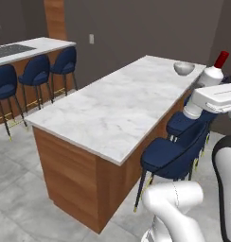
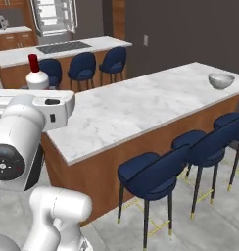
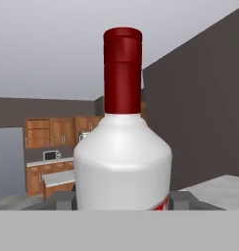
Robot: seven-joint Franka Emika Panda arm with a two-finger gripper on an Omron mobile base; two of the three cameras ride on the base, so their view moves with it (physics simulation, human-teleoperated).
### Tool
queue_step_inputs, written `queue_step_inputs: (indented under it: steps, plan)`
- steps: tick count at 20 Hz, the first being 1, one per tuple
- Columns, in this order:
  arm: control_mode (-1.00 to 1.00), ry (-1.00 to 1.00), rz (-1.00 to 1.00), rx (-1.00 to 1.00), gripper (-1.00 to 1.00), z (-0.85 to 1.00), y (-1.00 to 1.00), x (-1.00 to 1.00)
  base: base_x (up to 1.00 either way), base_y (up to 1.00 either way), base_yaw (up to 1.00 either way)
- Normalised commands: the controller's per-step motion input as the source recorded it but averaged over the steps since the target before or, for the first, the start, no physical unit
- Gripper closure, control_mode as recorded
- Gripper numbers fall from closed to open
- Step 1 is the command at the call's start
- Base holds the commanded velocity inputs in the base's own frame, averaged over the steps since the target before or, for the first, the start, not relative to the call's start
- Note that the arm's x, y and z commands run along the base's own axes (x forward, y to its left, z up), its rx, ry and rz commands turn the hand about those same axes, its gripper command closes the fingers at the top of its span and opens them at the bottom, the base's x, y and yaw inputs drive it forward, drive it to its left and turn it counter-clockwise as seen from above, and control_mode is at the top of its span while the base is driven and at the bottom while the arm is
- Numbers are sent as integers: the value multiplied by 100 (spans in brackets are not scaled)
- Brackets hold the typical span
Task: There is a bowl on the dining counter. Grab a lemon wedge from the fridge and place it in the bowl. Then get the liquor bottle and glass cup from the cabinet and place them next to the bowl.
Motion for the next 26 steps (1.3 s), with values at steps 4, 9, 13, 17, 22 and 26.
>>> queue_step_inputs:
  steps: [4,9,13,17,22,26]
  plan:
    - [100,0,0,0,100,0,0,0,23,-100,10]
    - [100,0,0,0,100,0,0,0,55,-99,18]
    - [100,0,0,0,100,0,0,0,71,-83,26]
    - [100,0,0,0,100,0,0,0,71,-75,29]
    - [100,0,0,0,100,0,0,0,76,-74,30]
    - [100,0,0,0,100,0,0,0,49,-95,24]
